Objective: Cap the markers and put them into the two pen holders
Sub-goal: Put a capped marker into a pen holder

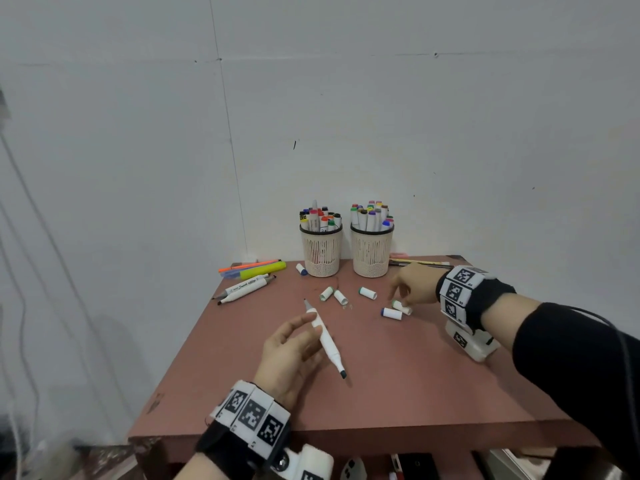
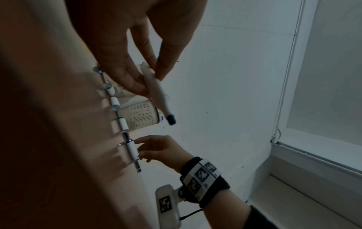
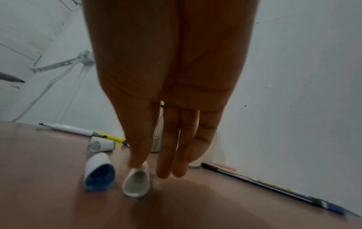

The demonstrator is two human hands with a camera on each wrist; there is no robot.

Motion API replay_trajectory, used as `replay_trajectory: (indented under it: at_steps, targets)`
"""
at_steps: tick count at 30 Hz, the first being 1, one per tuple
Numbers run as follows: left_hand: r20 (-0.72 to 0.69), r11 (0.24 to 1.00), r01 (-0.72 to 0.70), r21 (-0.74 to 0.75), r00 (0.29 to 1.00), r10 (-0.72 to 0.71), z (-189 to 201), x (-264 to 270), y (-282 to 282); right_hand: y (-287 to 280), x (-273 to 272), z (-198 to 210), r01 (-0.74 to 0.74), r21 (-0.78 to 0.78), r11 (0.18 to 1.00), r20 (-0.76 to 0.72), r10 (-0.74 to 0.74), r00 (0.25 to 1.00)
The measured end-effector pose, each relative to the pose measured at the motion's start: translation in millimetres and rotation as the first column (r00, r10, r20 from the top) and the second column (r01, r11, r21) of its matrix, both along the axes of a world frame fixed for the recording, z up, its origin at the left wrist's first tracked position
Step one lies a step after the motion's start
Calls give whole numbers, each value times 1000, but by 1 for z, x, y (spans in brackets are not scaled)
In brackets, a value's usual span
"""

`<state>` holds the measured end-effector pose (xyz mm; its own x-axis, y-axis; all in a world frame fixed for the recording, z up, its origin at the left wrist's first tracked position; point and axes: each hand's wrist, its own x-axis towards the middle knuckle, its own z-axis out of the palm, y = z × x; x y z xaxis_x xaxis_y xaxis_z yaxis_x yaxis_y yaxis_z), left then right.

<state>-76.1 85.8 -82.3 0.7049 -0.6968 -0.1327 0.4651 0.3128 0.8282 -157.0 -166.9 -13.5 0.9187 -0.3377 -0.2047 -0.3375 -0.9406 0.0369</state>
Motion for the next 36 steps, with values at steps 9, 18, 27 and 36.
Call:
replay_trajectory:
  at_steps: [9, 18, 27, 36]
  targets:
    - [44, 996, -19, -84, 999, 23, -8, 0, -5, -4, 1, -1, 63, -24, 998, -83, -65, 994]
    - [65, 990, -48, -133, 996, 57, -9, 3, -6, 19, -7, 19, 52, 186, 981, 310, -109, 944]
    - [77, 981, -129, -146, 987, 141, -10, 4, -7, 100, -37, 25, -144, 745, 651, 507, -412, 757]
    - [96, 965, -195, -175, 972, 214, -10, 4, -7, 144, -44, -36, -404, 900, 167, 353, -822, 447]
